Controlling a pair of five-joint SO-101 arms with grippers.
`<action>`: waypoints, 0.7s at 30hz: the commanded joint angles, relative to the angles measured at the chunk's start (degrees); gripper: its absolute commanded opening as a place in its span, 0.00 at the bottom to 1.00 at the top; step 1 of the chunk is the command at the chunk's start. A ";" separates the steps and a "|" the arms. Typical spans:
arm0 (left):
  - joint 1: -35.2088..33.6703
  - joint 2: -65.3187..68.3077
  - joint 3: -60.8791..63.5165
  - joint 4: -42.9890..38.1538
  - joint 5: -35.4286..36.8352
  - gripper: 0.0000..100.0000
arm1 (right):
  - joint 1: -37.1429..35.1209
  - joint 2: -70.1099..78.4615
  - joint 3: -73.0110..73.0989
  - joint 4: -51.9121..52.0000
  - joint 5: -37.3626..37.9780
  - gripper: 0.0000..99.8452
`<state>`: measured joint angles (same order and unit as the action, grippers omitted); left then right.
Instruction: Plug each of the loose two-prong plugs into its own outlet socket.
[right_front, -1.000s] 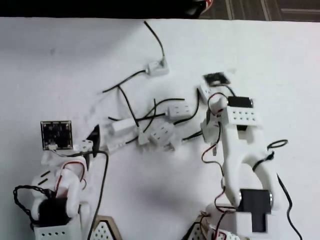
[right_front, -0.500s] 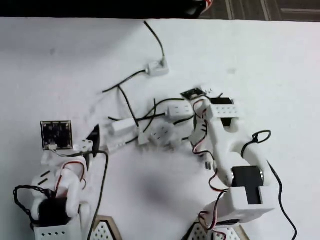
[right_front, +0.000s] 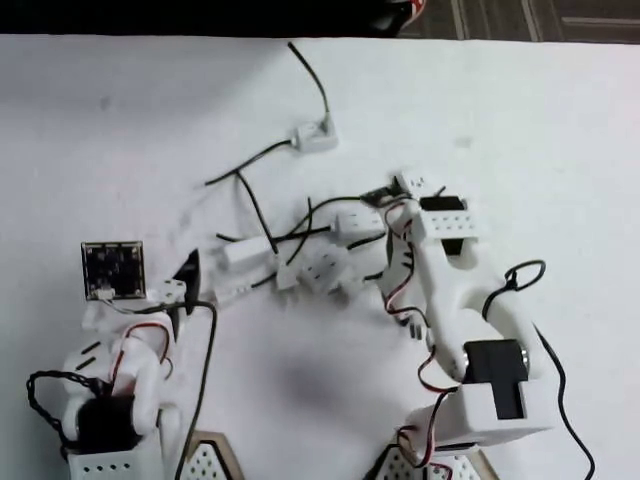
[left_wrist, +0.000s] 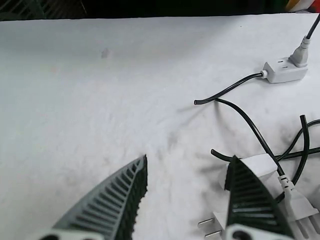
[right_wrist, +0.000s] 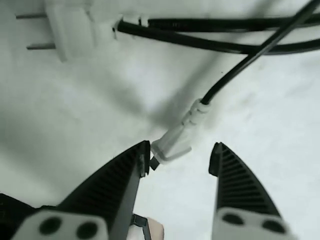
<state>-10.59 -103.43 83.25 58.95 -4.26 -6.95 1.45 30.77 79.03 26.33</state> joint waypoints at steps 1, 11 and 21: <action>-0.22 -0.31 -0.35 -1.23 0.44 0.26 | -1.71 -2.59 0.70 0.48 0.35 0.19; -0.22 -0.31 -0.35 -1.23 0.44 0.26 | -1.71 -3.12 0.79 -1.19 0.35 0.19; -0.22 -0.31 -0.35 -1.23 0.44 0.26 | -2.86 -2.77 0.53 -1.45 0.35 0.19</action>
<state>-10.59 -103.43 83.25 58.95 -4.26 -8.35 1.10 31.91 78.07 26.51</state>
